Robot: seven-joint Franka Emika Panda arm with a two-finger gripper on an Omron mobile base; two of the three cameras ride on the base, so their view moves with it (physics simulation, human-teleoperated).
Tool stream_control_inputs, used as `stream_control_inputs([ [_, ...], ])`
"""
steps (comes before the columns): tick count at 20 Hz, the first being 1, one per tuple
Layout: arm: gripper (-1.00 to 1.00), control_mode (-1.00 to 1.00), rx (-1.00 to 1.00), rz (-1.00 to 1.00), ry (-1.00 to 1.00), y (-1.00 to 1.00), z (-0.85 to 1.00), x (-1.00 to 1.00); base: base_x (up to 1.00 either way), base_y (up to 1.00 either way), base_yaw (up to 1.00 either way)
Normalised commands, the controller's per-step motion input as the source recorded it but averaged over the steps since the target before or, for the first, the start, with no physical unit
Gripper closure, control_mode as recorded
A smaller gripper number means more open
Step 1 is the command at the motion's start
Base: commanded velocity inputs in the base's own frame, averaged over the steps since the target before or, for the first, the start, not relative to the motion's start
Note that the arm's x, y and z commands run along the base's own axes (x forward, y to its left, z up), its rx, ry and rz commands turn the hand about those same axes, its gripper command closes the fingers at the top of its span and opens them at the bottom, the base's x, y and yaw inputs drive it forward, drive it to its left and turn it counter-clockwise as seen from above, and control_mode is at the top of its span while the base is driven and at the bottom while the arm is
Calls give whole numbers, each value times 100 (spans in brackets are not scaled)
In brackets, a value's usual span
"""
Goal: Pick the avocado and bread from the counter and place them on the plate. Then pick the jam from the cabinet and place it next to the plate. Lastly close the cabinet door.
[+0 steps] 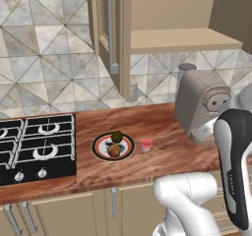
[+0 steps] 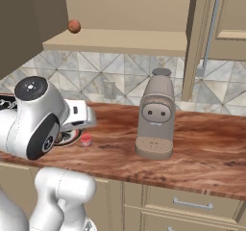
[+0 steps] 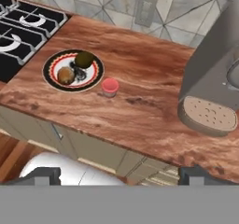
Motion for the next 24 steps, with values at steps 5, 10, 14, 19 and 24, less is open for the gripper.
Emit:
stream_control_inputs([
  [5,-100,-100,0,-6,-5,-58,14,-34,0,0,0],
  [10,-100,-100,0,-5,-10,-60,9,-58,0,0,0],
  [14,-100,-100,0,-12,-12,-57,14,-73,0,0,0],
  [19,-100,-100,0,-7,-14,-61,29,-28,0,0,0],
  [24,-100,-100,0,-1,-21,-56,12,-1,0,0,0],
])
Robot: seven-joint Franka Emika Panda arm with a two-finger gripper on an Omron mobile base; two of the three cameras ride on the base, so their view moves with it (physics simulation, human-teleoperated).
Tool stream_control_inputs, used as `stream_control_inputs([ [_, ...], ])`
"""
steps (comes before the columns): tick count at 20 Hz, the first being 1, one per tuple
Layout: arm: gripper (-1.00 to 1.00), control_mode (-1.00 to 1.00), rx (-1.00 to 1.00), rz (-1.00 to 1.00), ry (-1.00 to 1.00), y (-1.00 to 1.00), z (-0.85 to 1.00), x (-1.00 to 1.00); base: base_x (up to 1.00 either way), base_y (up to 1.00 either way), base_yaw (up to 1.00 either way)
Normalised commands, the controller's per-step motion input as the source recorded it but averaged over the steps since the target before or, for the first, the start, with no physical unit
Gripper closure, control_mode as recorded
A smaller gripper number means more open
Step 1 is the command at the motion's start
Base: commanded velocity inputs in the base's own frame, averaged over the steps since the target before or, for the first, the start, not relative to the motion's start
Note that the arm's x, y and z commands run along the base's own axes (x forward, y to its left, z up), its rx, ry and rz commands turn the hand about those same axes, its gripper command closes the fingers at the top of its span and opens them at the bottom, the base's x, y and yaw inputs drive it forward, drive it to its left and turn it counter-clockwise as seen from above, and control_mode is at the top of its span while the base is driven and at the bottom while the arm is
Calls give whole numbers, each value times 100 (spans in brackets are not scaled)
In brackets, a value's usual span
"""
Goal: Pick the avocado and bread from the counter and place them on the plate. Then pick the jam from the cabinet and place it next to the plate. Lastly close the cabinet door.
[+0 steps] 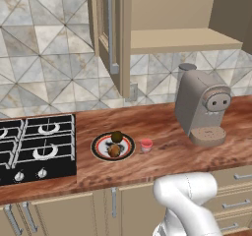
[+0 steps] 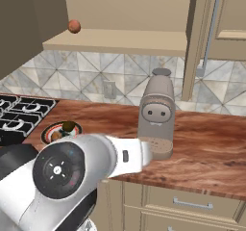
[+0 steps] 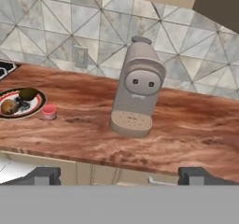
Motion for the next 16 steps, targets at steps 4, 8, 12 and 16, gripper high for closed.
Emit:
stream_control_inputs([
  [4,-100,-100,0,0,-20,-54,0,-1,0,0,0],
  [8,-100,-100,0,0,-21,-47,0,0,0,0,0],
  [12,-100,-100,0,0,-17,-49,9,17,0,0,0],
  [16,-100,-100,2,0,-7,-48,22,45,0,0,0],
])
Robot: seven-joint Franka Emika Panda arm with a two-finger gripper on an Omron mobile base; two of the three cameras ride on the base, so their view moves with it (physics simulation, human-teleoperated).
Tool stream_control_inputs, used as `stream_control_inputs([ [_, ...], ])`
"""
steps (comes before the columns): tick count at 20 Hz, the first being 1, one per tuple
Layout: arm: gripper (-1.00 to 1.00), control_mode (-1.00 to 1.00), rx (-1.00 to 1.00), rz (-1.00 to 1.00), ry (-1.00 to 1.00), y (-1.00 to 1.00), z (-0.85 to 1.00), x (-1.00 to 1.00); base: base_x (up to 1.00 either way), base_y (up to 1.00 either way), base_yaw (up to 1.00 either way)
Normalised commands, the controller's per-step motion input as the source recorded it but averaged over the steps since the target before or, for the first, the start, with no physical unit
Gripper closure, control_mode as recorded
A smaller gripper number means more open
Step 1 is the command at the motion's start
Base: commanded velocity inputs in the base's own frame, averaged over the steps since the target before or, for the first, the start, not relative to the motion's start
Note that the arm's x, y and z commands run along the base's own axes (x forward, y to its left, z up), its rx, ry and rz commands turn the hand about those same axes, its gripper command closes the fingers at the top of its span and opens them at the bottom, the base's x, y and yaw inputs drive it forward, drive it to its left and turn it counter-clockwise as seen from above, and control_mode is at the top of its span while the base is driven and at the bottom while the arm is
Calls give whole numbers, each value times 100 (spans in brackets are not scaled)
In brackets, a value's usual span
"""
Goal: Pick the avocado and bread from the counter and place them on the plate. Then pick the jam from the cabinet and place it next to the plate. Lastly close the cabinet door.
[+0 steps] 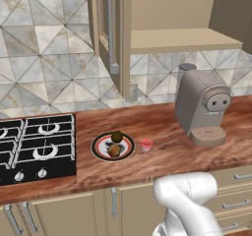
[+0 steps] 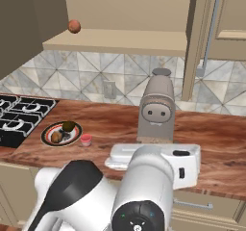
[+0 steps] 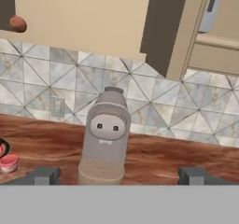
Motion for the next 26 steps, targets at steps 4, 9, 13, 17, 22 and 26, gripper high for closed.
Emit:
stream_control_inputs([
  [4,-100,-100,2,0,-9,-46,11,31,0,0,0],
  [9,-100,-100,1,7,-21,-57,0,23,0,0,0],
  [13,-100,-100,0,9,-20,-47,1,28,0,0,0],
  [17,-100,-100,0,7,-13,-35,11,41,0,0,0],
  [22,-100,-100,1,7,-6,-33,15,48,0,0,0],
  [26,-100,-100,2,9,-5,-42,7,43,0,0,0],
])
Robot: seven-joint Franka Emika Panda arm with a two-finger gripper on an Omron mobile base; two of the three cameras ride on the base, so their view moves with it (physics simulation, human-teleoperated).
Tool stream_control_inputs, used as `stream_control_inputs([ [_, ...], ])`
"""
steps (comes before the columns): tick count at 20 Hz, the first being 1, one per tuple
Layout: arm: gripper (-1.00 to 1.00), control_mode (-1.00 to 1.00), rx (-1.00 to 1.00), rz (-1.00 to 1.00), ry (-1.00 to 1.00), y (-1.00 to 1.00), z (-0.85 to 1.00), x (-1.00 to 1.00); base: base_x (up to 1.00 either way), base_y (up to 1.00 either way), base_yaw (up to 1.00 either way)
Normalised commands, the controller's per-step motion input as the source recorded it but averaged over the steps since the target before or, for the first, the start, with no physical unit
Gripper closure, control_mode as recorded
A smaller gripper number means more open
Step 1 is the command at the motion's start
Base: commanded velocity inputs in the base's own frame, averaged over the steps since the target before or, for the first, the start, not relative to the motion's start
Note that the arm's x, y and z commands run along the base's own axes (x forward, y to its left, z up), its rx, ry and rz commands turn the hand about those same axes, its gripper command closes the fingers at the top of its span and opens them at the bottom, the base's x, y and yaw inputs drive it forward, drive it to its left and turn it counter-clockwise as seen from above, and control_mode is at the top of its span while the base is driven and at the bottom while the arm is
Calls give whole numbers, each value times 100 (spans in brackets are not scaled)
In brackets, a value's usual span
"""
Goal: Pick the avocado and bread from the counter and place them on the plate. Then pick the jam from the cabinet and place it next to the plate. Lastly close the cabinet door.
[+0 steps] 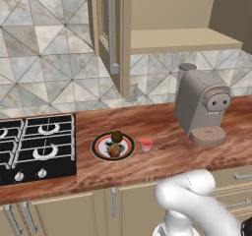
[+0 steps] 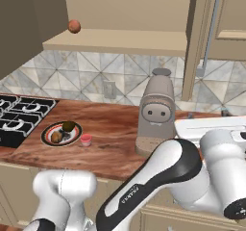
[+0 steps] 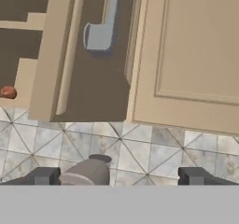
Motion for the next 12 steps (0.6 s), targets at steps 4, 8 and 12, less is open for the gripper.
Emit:
stream_control_inputs([
  [4,-100,-100,1,10,-6,-45,1,41,0,0,0],
  [8,-100,-100,1,11,-6,-36,0,44,0,0,0],
  [12,-100,-100,0,10,-5,-42,2,41,0,0,0],
])
